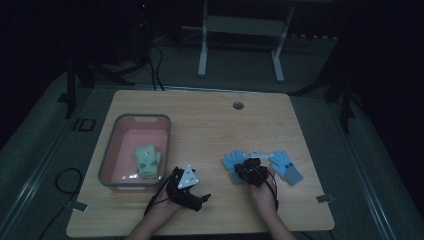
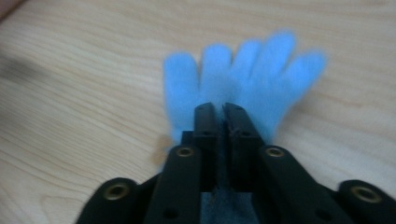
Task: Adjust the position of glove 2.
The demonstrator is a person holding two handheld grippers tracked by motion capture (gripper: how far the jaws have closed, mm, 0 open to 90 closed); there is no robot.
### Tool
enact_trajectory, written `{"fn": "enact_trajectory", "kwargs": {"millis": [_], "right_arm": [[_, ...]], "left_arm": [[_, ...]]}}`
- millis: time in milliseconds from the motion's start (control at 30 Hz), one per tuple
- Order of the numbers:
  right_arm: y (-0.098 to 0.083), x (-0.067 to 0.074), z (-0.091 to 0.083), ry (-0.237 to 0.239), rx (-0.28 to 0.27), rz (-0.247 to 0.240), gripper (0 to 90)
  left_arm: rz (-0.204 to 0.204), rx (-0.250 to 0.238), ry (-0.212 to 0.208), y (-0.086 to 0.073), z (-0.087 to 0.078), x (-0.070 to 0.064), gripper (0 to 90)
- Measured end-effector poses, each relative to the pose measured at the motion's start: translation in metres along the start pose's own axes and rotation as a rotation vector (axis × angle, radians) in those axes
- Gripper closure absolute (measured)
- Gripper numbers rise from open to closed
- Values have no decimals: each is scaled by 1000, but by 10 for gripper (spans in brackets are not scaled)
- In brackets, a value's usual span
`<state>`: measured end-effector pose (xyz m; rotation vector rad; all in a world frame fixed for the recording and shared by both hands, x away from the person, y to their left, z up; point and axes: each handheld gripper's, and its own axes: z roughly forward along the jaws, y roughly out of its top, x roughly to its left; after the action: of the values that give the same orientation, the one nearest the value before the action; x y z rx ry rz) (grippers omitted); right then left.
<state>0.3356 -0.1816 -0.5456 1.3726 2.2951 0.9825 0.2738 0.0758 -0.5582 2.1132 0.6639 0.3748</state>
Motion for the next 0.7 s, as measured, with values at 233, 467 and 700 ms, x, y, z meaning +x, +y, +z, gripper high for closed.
{"fn": "enact_trajectory", "kwargs": {"millis": [233,467,700], "right_arm": [[-3,7,3,-11,-5,-17,730],[8,2,-7,37,-30,-67,659],[12,-6,1,47,-28,-307,690]], "left_arm": [[0,2,-1,0,0,0,23],[3,4,-4,-1,0,0,23],[-3,0,-5,-1,0,0,23]]}}
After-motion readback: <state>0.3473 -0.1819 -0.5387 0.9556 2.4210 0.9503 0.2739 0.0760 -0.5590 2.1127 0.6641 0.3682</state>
